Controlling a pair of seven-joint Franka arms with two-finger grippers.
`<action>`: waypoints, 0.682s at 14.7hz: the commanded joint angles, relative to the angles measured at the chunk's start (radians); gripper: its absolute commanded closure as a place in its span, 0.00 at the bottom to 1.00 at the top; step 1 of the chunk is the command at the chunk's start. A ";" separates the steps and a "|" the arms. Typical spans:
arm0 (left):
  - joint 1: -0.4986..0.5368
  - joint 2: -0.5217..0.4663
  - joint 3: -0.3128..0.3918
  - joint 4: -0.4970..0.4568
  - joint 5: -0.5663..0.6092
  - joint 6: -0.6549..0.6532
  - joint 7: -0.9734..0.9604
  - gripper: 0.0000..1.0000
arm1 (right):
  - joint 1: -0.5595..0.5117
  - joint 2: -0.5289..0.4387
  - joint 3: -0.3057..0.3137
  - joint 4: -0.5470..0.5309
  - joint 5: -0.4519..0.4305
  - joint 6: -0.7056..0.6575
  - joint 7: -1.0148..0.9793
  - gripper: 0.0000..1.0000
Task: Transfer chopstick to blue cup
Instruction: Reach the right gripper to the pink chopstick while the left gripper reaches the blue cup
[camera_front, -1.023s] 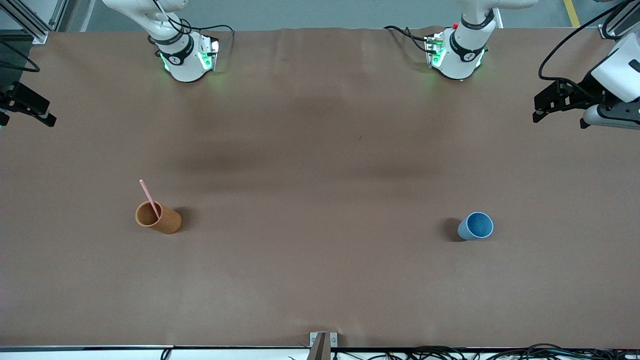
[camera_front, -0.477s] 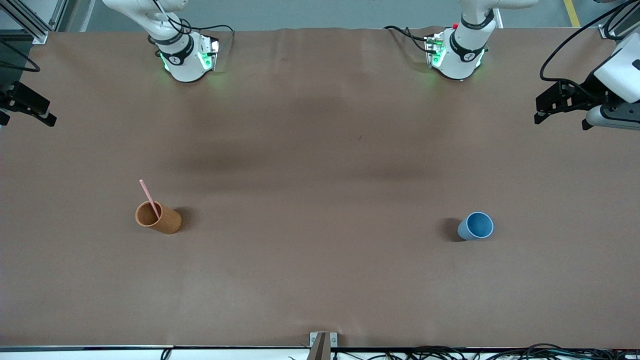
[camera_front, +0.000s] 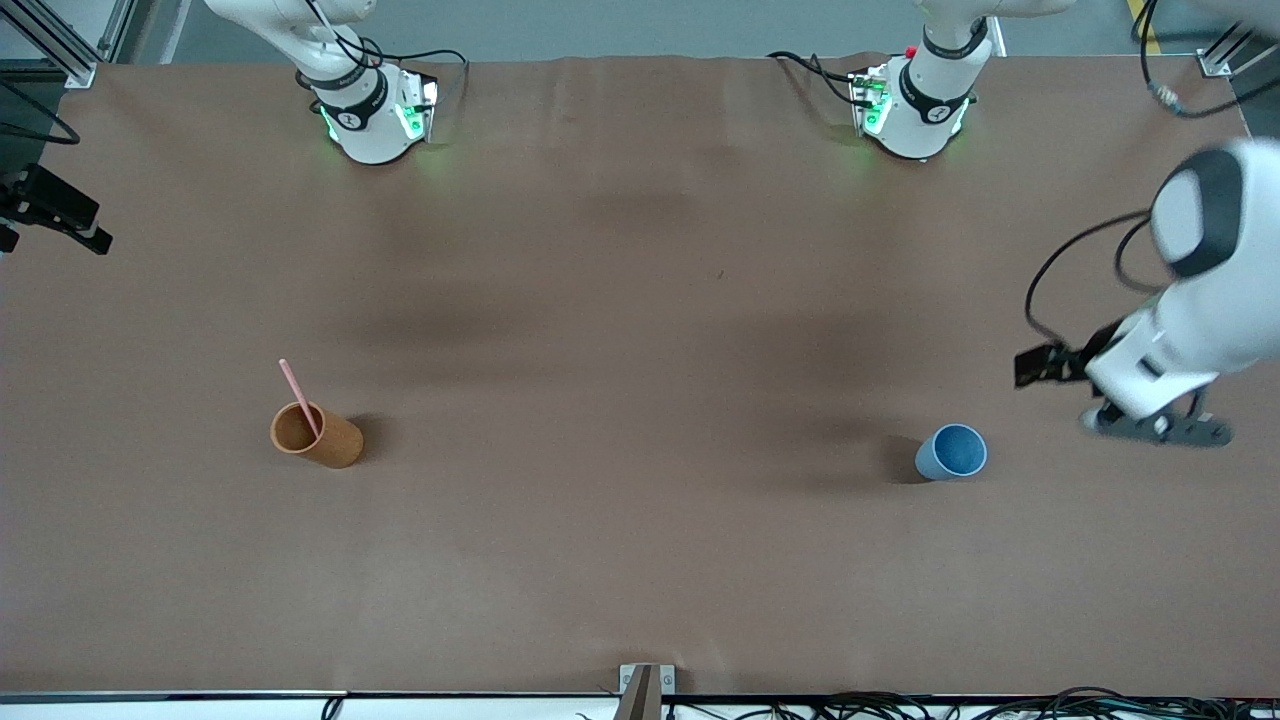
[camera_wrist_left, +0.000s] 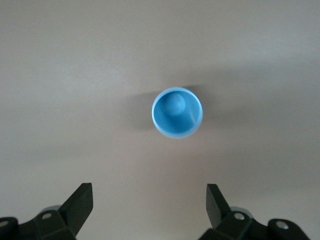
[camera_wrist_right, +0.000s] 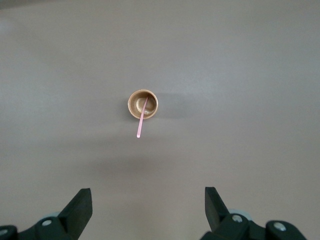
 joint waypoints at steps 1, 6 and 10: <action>-0.004 0.092 0.003 0.017 -0.003 0.090 0.014 0.00 | -0.010 0.000 0.010 -0.058 -0.001 0.065 -0.003 0.02; 0.007 0.157 0.001 -0.120 -0.006 0.350 0.008 0.03 | 0.008 0.000 0.013 -0.280 -0.001 0.299 0.000 0.03; 0.007 0.203 0.001 -0.120 -0.014 0.373 -0.006 0.84 | 0.050 0.001 0.013 -0.511 -0.001 0.589 0.046 0.03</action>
